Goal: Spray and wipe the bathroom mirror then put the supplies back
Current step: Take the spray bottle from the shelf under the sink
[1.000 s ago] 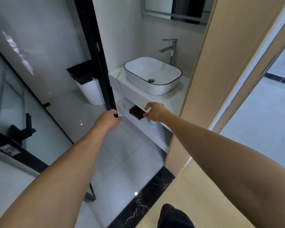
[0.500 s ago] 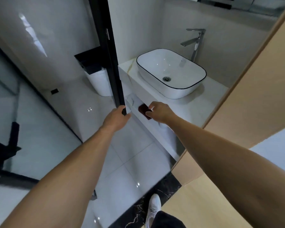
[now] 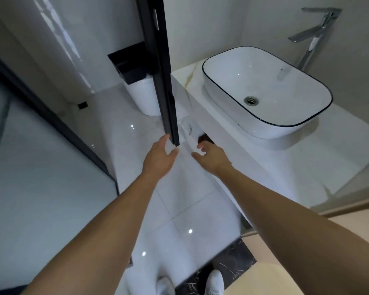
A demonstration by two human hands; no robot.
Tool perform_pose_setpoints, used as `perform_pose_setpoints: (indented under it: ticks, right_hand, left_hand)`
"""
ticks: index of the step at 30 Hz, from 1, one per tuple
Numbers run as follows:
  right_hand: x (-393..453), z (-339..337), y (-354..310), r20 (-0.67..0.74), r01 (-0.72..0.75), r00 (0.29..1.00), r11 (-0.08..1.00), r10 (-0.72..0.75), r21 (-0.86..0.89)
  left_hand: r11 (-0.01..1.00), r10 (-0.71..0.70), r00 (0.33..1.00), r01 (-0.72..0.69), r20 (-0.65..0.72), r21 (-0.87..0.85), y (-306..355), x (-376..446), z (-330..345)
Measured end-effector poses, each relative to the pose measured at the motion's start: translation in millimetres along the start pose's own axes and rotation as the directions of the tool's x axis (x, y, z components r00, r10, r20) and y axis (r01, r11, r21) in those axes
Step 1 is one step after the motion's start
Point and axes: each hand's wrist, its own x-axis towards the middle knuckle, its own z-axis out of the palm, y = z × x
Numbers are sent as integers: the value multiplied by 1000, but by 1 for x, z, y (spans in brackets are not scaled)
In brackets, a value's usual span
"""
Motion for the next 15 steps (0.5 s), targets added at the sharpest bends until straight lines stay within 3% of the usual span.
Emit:
perform_pose_setpoints:
  ticks: [9,15]
  right_hand:
    - [106,110,77,-134,-18,990,991,37,133]
    - [158,178,145,-208,-3,977,985,39,173]
  left_hand:
    - [992,-16,997,7,-69,-125,-105,110,81]
    - [980,45,996,-60,-83,-192,-168,165,161]
